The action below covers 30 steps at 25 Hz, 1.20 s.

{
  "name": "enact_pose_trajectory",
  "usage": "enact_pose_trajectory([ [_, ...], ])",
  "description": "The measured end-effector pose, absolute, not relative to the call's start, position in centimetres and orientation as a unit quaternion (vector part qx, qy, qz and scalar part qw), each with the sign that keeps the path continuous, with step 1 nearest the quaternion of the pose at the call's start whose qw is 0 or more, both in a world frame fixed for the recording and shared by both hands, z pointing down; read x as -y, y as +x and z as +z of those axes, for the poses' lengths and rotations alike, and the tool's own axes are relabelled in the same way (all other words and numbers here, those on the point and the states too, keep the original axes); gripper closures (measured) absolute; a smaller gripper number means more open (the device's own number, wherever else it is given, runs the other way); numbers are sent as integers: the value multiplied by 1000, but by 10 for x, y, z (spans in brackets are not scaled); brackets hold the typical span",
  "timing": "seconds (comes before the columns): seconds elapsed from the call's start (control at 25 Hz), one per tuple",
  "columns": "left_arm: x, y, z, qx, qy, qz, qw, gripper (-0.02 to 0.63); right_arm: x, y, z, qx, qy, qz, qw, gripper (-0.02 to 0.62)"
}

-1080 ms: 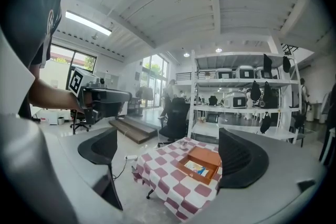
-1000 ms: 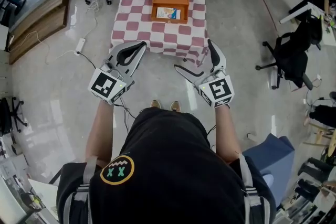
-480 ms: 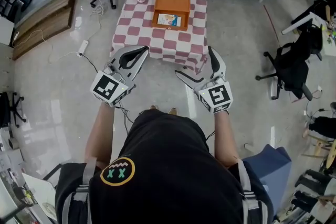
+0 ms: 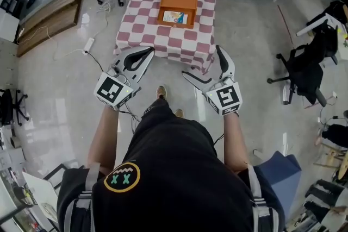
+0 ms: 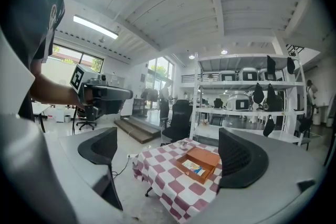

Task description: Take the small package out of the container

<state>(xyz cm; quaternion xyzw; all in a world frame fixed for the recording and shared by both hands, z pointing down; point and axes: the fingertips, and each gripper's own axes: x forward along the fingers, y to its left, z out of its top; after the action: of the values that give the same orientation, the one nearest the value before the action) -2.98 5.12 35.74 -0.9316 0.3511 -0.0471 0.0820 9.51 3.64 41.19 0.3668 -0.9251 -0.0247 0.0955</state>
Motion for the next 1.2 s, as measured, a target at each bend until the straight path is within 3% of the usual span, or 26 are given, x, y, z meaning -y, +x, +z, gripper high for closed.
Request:
enact_pose_trajectory([
  [0.44,2,-29,370,-344,-936,-36,69,589,13,93,433,920,377,-14,111,-2],
  [1.2,218,-84,397,-322,-946,-17,33,589,220,43,467,904,398,35,153,-2],
])
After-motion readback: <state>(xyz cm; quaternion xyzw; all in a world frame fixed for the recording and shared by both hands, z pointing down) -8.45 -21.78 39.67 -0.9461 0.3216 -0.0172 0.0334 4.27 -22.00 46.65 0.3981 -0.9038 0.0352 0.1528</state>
